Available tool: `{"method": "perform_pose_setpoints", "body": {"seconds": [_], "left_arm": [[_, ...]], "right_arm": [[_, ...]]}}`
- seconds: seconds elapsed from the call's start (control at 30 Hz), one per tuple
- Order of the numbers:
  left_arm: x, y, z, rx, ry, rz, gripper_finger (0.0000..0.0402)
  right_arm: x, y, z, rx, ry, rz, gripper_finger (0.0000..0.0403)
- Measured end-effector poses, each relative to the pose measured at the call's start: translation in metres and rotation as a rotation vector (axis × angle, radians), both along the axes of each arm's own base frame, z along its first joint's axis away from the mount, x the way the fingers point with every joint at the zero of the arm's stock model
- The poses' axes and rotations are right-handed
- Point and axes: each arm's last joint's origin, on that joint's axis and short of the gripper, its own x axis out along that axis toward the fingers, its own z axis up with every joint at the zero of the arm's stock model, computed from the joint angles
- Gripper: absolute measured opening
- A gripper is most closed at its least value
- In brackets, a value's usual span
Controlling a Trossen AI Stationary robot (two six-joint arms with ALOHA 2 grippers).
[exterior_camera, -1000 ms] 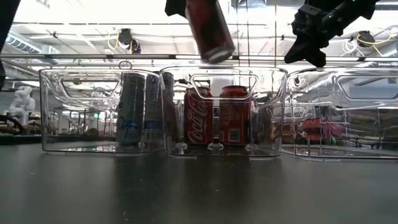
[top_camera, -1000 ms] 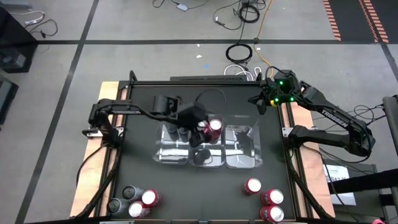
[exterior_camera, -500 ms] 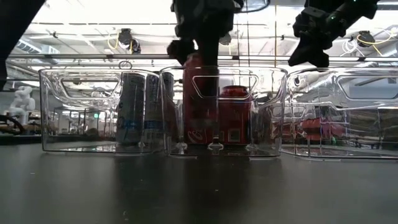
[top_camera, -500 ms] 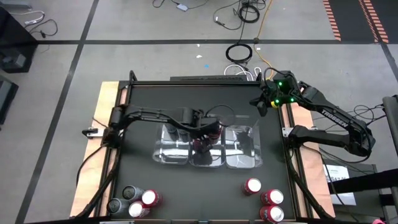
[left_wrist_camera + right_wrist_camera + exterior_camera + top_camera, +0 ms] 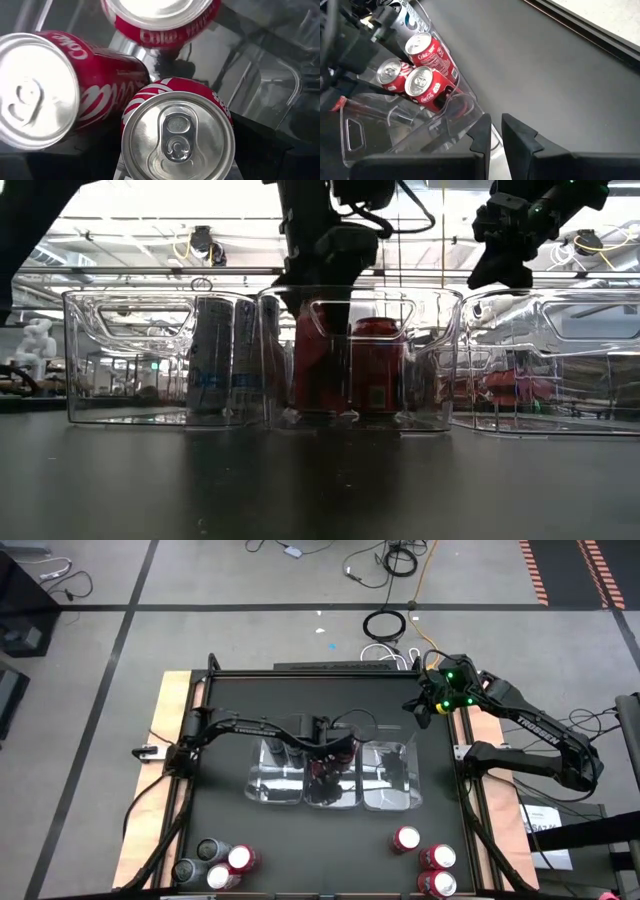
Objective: Sort soda cans
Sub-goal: Put the red-white soda can into the center transparent bin
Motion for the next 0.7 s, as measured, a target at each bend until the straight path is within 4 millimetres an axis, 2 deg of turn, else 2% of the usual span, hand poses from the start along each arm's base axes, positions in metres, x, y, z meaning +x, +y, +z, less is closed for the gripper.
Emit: {"method": "perform_pose_setpoints", "body": {"seconds": [0.3, 0.7], "left_arm": [[0.0001, 0.0004, 0.0000, -0.010, -0.009, 0.054, 0.0373], [0.0001, 0.0002, -0.0002, -0.049, -0.010, 0.074, 0.0381]], "right_arm": [[0.0006, -0.0006, 0.0010, -0.031, -0.005, 0.018, 0.0036], [0.0007, -0.0006, 0.0010, -0.034, -0.004, 0.021, 0.0036]]}}
